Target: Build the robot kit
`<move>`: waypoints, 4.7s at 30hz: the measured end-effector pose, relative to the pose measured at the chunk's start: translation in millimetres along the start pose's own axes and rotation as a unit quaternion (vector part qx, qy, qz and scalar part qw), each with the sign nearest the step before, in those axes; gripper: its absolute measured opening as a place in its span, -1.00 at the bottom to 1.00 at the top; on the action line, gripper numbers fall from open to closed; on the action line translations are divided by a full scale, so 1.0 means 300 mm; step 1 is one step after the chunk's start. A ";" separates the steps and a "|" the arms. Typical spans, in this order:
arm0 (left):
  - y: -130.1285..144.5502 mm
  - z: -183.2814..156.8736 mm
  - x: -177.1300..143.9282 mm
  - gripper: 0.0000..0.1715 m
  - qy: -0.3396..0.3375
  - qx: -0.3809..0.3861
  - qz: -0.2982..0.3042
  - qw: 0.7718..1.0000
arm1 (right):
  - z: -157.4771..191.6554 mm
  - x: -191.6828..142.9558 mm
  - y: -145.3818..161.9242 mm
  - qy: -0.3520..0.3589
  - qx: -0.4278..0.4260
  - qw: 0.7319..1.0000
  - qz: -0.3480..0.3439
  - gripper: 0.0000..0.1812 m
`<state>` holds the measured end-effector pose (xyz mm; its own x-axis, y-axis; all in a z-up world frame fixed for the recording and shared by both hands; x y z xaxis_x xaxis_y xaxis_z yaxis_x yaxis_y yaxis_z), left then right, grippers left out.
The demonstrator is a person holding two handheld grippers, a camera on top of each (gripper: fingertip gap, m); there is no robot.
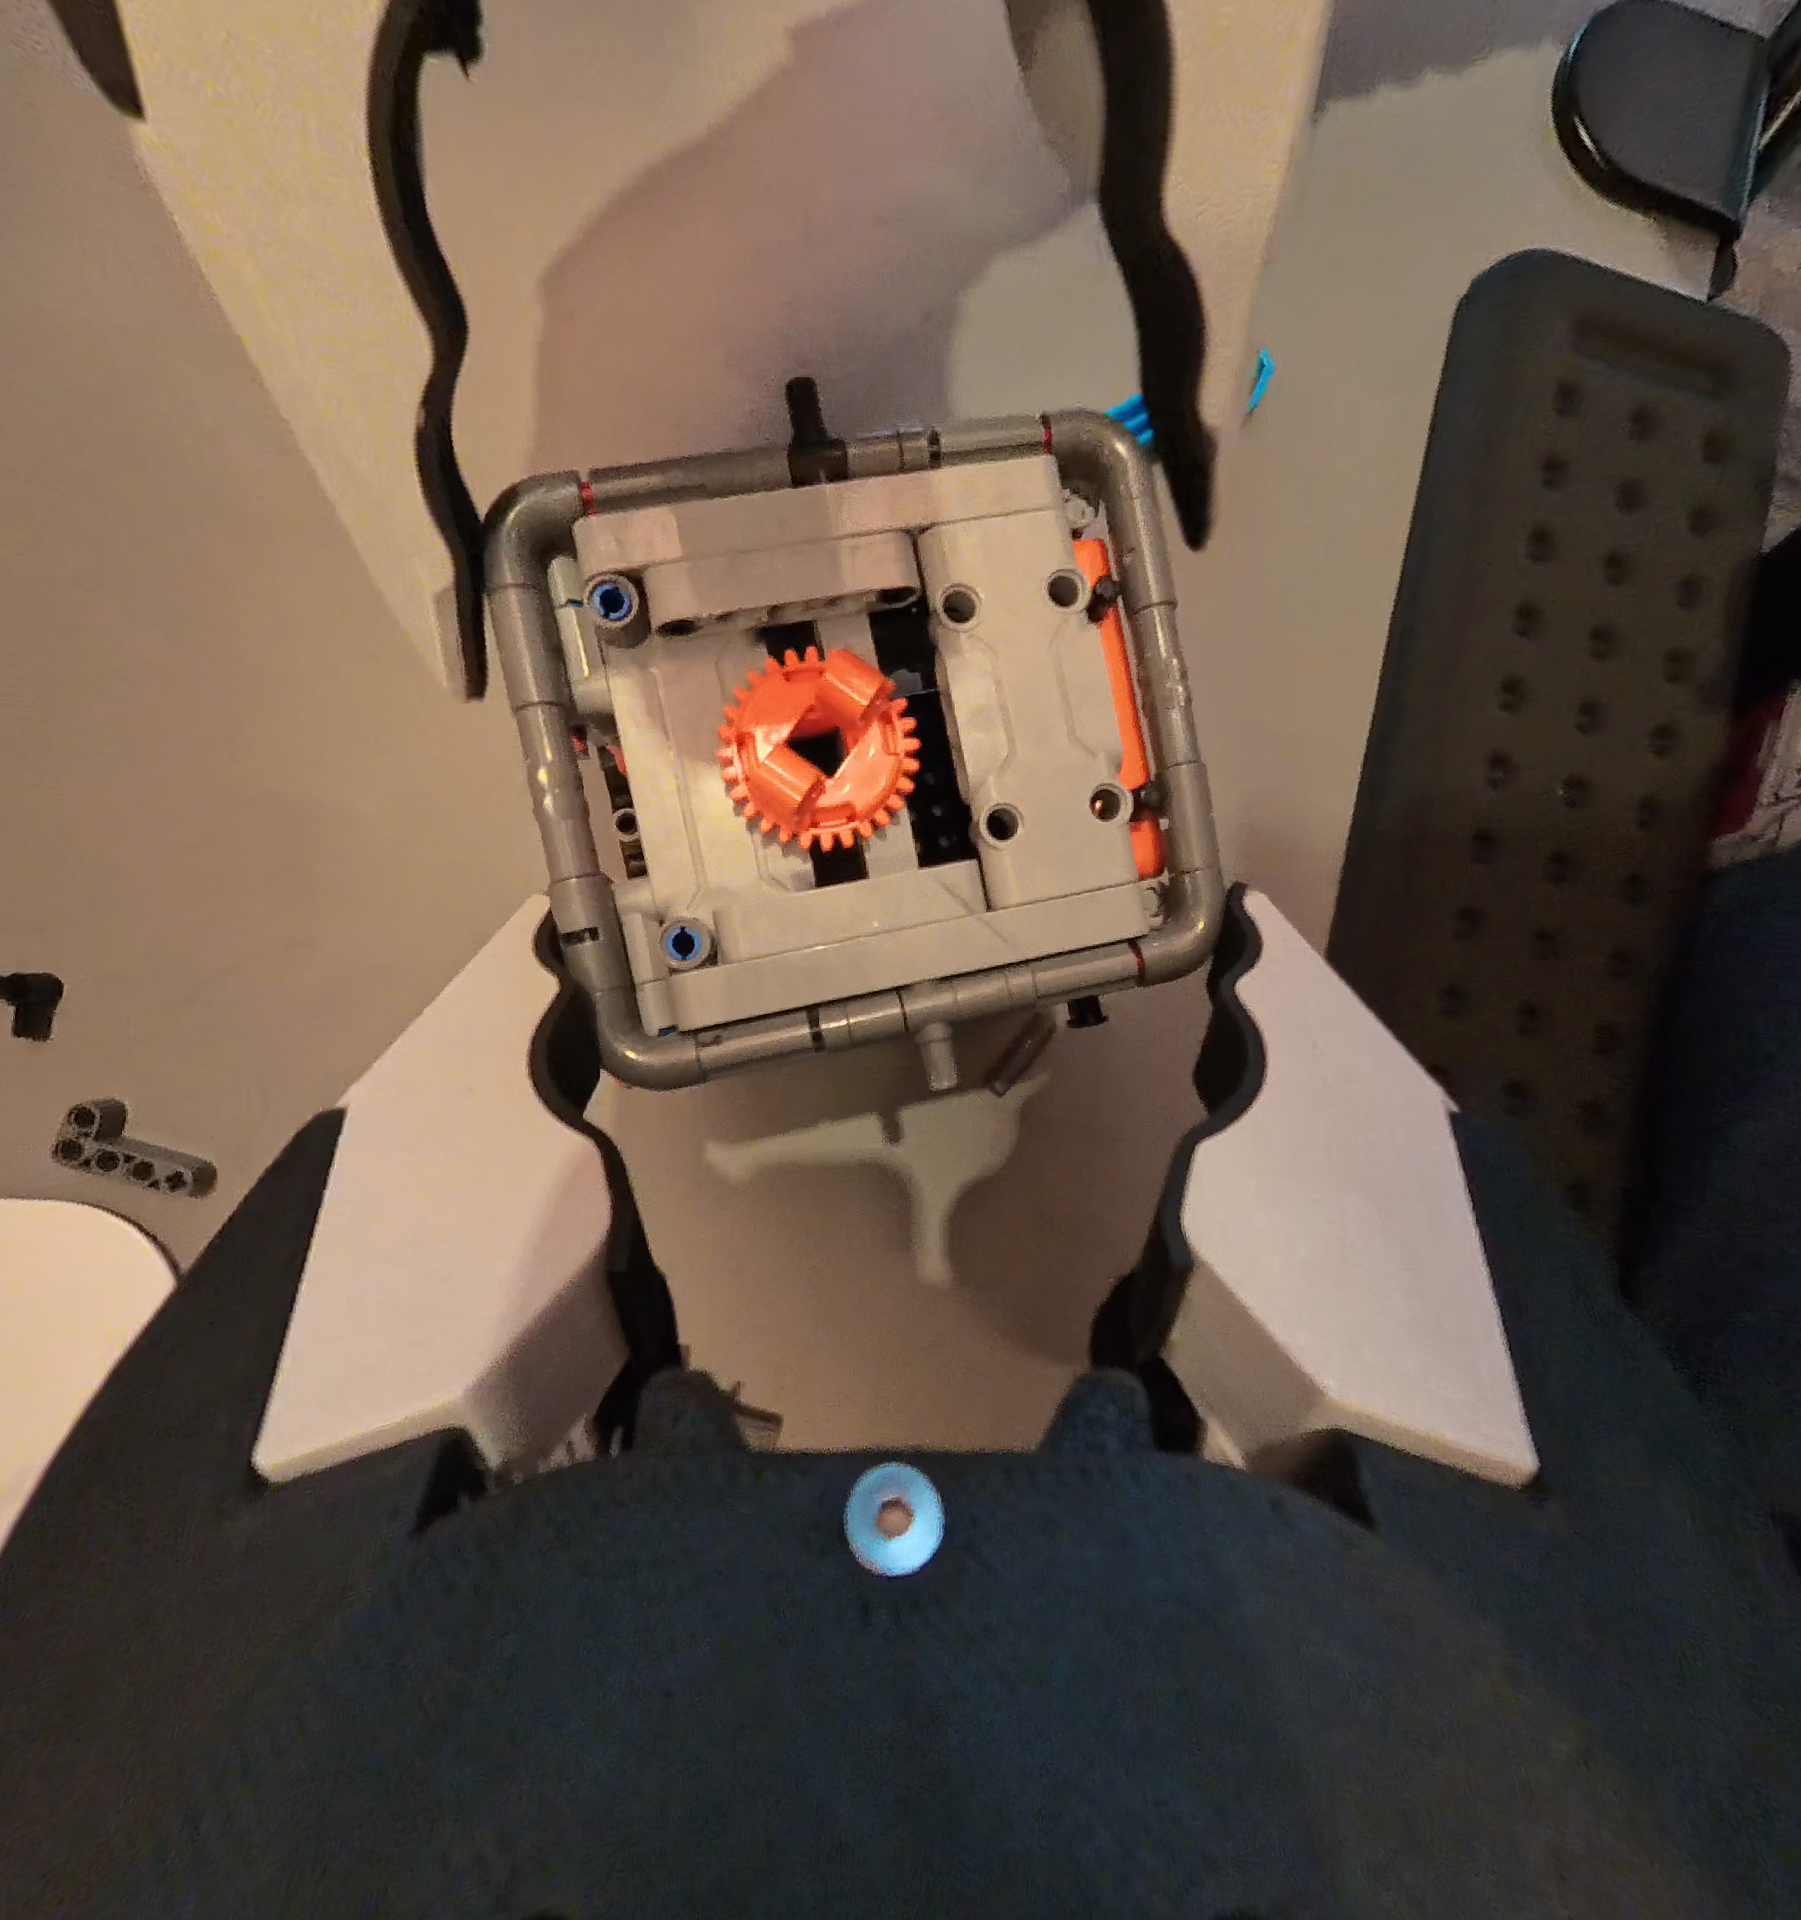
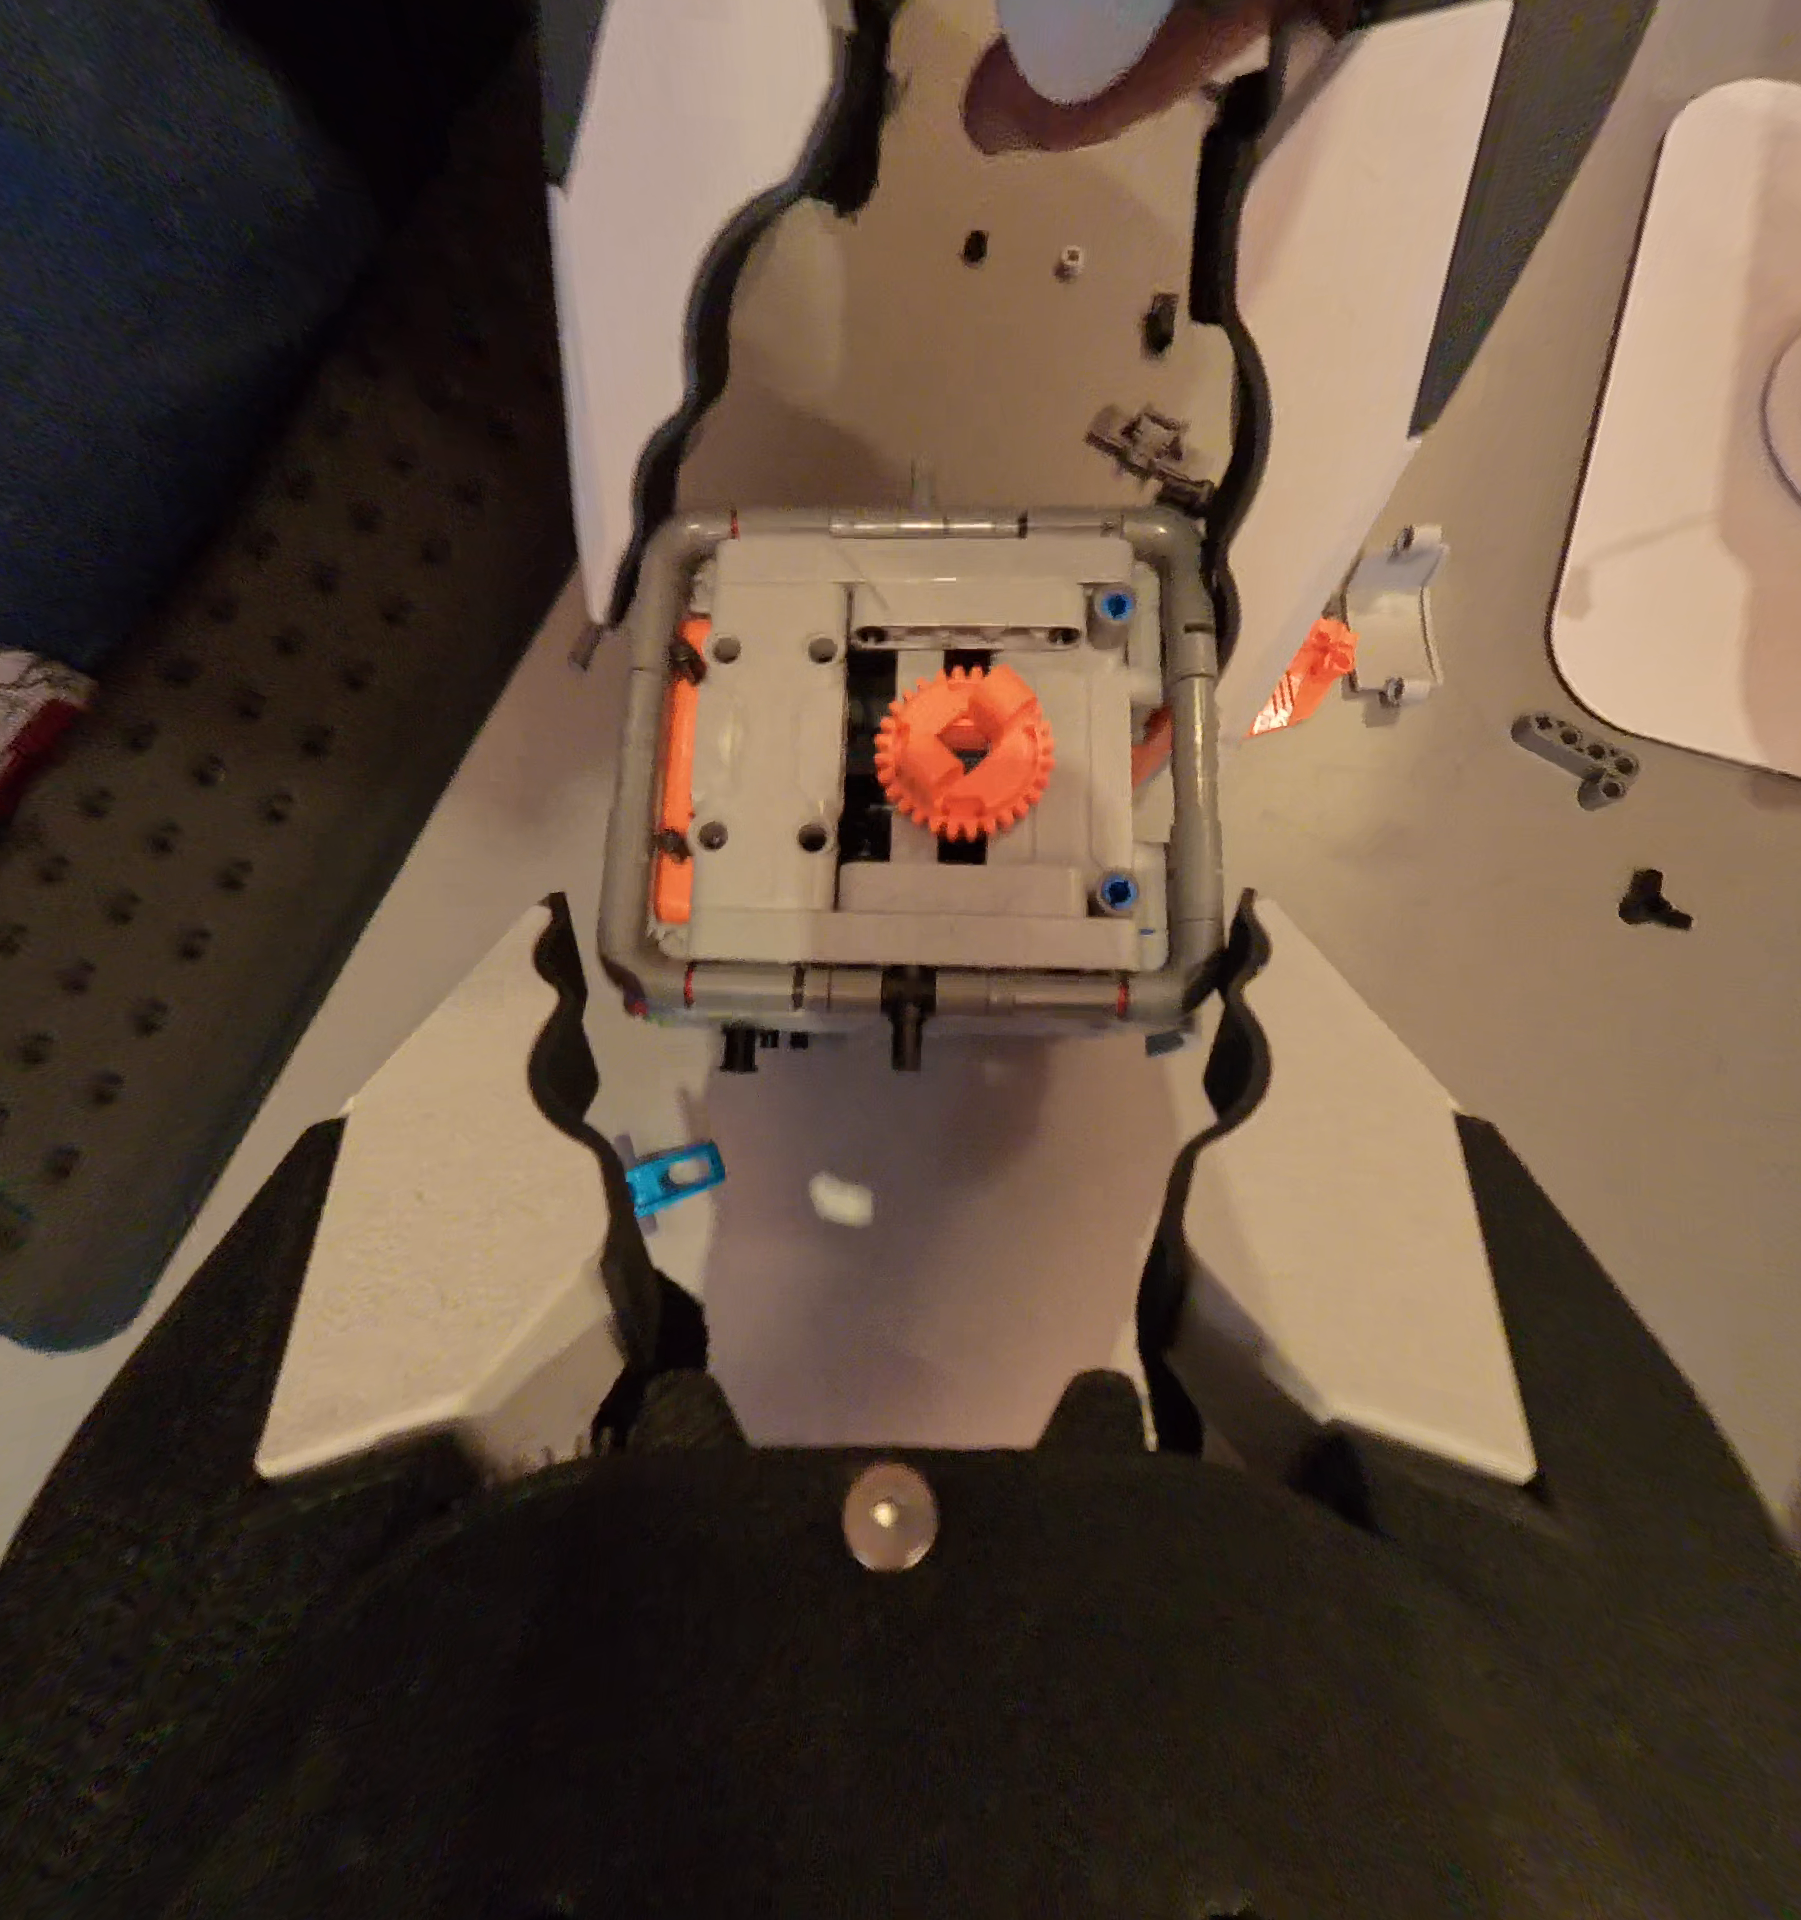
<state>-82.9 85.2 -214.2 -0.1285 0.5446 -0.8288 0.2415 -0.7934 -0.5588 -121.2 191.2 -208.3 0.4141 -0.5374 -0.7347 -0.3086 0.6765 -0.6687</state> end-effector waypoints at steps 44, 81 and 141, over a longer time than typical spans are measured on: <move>0.029 -0.049 0.005 0.39 -0.062 -0.015 0.021 0.998 | 0.064 0.041 -0.008 0.056 0.055 0.996 -0.036 0.25; 0.058 -0.045 0.003 0.25 -0.052 -0.099 -0.056 0.992 | 0.104 0.005 0.104 0.185 0.259 0.946 -0.055 -0.32; 0.031 -0.238 -0.509 -0.02 0.297 -0.119 -0.544 0.776 | 0.112 0.101 -0.627 0.174 0.237 0.892 -0.344 -0.65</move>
<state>7.8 14.1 -90.6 0.0674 0.9419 0.3291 0.4801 0.2586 -0.8383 -21.7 64.5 -101.0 0.0498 -0.9754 -0.2146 0.3472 0.2184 -0.9120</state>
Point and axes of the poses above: each gripper's, where its closed fingertips meet, x out along the fingers, y out of its underside, z = x × y across the jaws, the point moved 7 cm from there along -x, back along the fingers, and after that the axes turned 6 degrees about -y, right-handed, at the moved point
